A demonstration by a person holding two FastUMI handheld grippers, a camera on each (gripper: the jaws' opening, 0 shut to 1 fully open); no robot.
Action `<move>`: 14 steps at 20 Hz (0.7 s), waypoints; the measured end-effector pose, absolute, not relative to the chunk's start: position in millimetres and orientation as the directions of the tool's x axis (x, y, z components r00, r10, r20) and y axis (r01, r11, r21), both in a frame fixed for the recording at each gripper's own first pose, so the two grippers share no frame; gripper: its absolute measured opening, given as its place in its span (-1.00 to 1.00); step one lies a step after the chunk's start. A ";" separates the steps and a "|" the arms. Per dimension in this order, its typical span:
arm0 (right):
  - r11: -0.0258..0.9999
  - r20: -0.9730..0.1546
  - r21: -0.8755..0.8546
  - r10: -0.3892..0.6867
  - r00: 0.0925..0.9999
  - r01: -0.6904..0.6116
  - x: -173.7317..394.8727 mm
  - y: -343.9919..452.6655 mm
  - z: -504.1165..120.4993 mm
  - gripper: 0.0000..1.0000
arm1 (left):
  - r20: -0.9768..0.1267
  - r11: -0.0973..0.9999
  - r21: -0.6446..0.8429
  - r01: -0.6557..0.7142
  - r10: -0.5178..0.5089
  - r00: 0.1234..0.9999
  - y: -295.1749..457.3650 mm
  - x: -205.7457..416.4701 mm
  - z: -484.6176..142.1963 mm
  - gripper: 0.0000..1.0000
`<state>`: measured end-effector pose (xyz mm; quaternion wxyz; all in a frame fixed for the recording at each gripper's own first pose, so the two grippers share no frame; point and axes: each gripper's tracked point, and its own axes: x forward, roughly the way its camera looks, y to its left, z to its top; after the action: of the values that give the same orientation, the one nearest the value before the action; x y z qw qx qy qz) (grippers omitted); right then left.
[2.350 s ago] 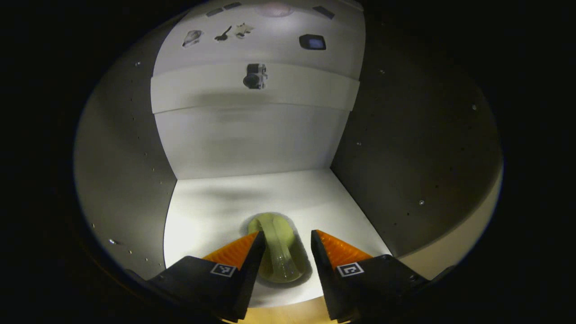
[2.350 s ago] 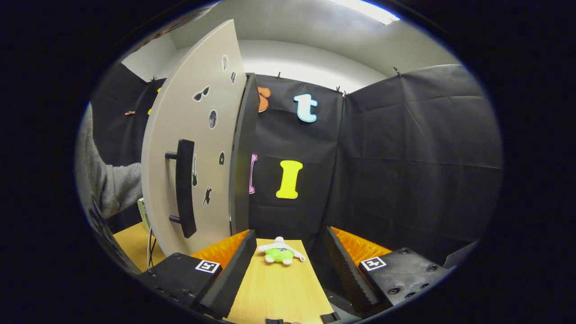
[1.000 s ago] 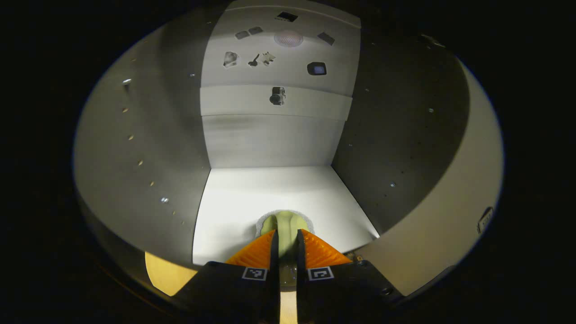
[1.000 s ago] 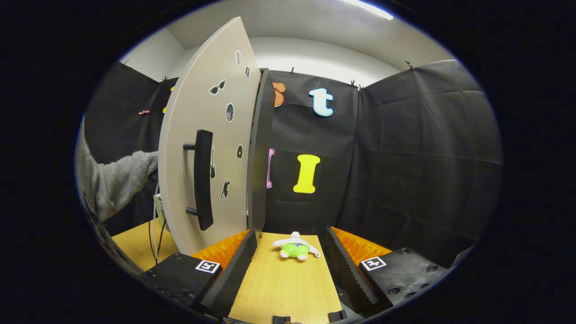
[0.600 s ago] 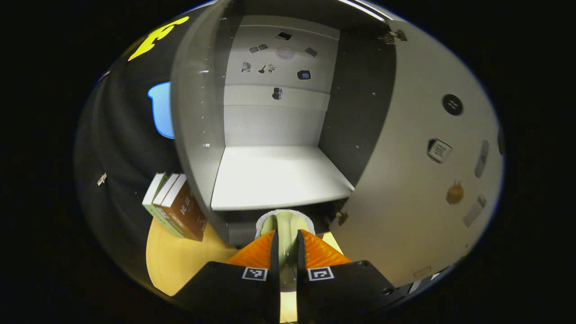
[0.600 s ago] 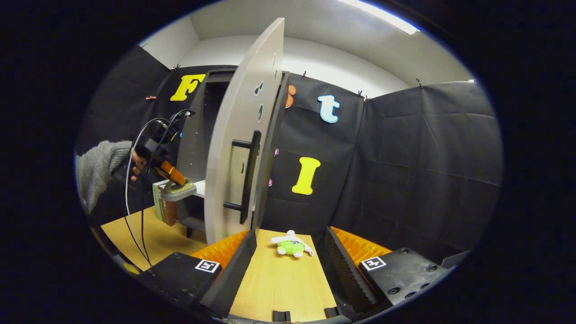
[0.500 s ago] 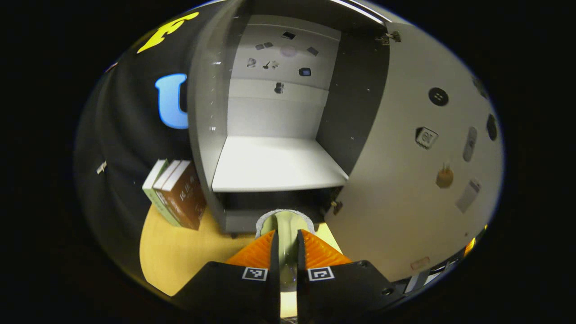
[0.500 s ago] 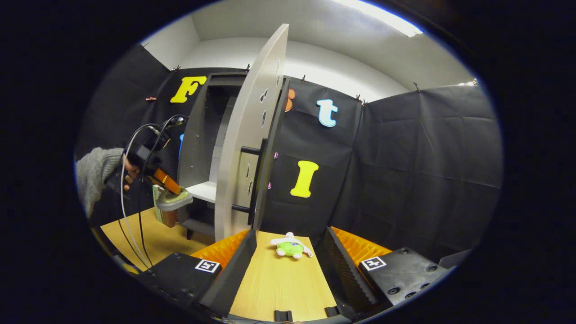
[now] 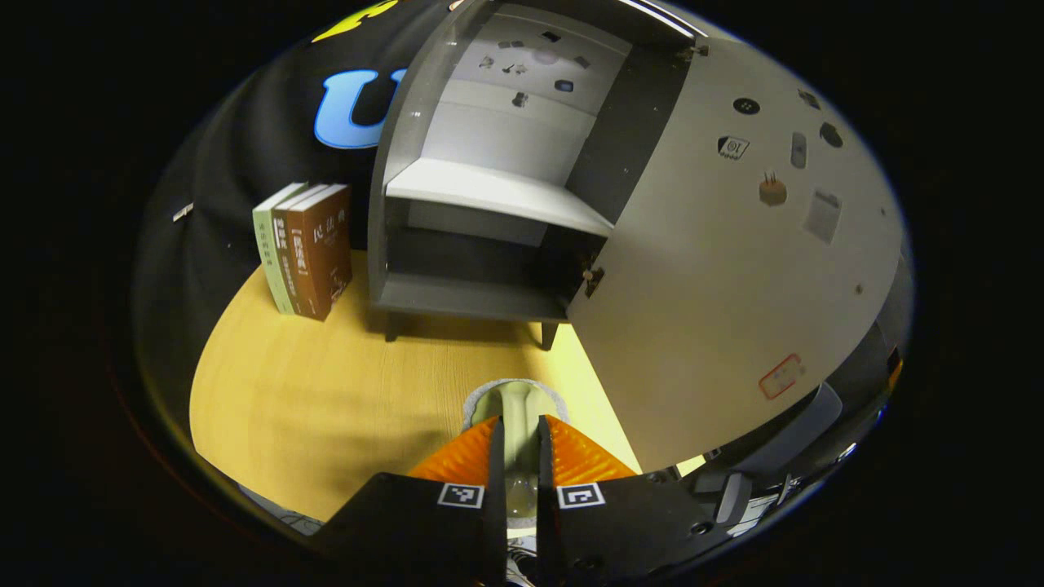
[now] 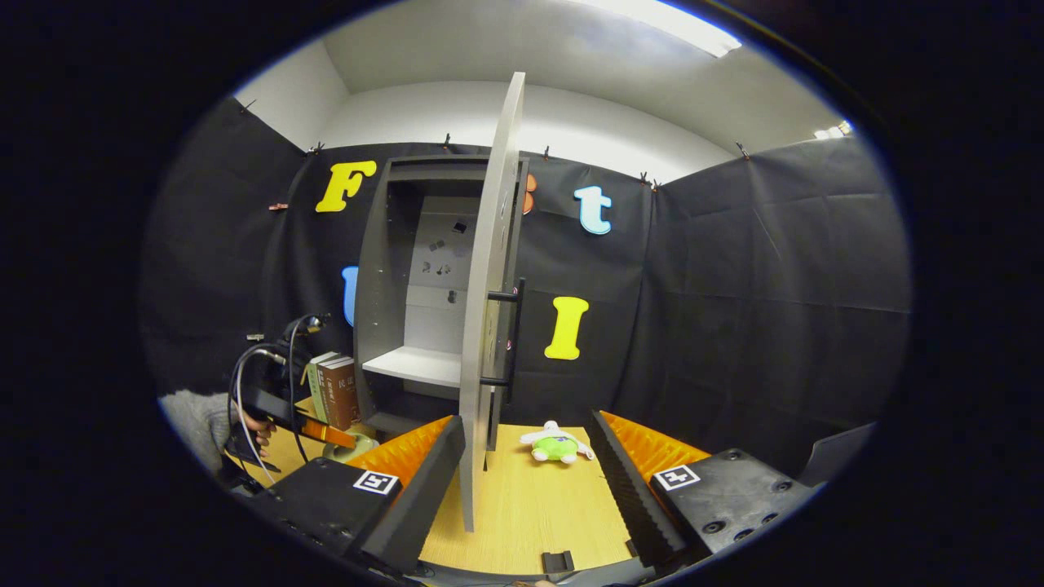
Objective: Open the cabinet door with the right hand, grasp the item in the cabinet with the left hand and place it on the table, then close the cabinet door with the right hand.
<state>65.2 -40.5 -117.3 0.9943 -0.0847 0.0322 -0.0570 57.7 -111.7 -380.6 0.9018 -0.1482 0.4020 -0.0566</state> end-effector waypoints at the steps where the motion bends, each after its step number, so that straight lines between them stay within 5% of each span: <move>1: 0.981 -0.053 -0.168 -0.107 0.993 0.096 68.4 -36.9 -118.3 0.94 | -0.716 0.950 -0.312 -0.027 -0.216 0.664 -116.1 52.2 -395.0 -0.64; 14: 0.996 -0.233 -0.079 -0.049 0.971 0.031 87.8 -63.5 -176.0 0.95 | -0.753 0.932 -0.315 -0.180 -0.130 0.645 -153.7 3.3 -562.9 -0.58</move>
<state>87.8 -63.5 -176.0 0.9921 -0.0375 0.1181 -0.0201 3.3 -153.7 -562.9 0.8882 -0.1841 0.4208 0.0139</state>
